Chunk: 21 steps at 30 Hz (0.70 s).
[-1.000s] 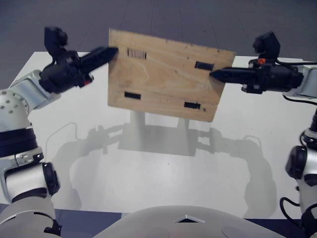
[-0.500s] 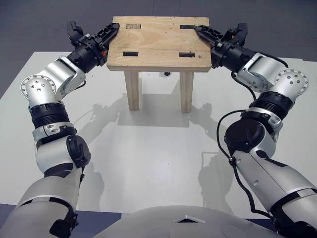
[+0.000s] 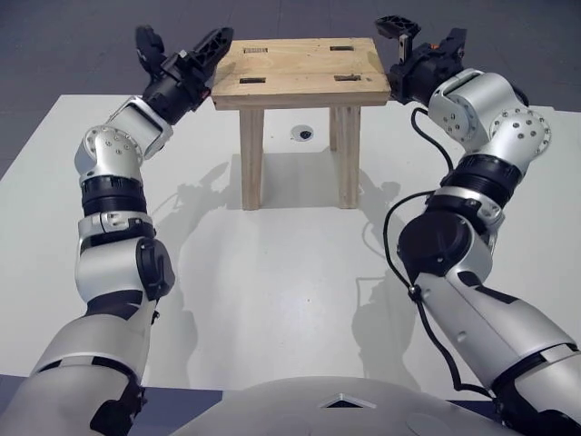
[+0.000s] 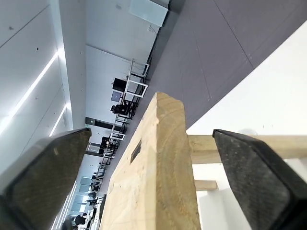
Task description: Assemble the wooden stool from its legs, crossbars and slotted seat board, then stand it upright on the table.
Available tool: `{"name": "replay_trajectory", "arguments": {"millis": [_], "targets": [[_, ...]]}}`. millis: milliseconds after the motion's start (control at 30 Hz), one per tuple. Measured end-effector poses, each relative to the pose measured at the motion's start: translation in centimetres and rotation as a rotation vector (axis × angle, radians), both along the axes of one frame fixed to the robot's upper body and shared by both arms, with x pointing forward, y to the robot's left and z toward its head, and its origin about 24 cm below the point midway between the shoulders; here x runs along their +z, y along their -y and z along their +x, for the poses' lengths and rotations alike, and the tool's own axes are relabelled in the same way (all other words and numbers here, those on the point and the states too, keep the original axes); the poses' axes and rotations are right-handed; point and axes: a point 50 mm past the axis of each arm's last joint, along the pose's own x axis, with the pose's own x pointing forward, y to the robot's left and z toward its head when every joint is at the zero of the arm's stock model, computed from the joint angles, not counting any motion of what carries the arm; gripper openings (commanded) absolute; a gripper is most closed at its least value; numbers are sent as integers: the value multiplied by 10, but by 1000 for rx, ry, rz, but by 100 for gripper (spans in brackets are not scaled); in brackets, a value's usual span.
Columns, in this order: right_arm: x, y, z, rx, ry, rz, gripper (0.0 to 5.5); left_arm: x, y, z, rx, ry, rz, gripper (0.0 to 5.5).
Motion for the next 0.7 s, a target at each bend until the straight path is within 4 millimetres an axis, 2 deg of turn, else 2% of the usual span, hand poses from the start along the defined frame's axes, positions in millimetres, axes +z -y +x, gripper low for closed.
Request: {"name": "replay_trajectory", "arguments": {"millis": [67, 133, 200, 267, 367, 433, 533, 600, 700], "targets": [[7, 5, -11, -38, 155, -19, 540, 21, -2, -14, 23, 152, -103, 537], [19, 13, -22, -138, 326, -55, 540, 41, -4, -25, 110, 278, -118, 537], [29, 22, -30, -287, 444, -115, 540, 51, -10, -30, 256, 324, -92, 537], [34, 33, -35, -476, 502, -243, 540, 51, -19, -30, 429, 316, -11, 537], [30, 44, -39, -702, 515, -557, 540, 33, -32, -29, 637, 222, 175, 537], [23, 46, -38, -754, 500, -674, 540, 18, -38, -26, 723, 133, 268, 537], [4, 49, -31, -848, 397, -971, 540, -12, -50, -21, 914, -64, 437, 537], [-9, 54, -30, -952, 340, -1159, 540, -27, -60, -24, 1003, -138, 479, 537], [-17, 55, -32, -1102, 352, -1363, 540, -34, -76, -32, 1100, -159, 428, 537]]}}
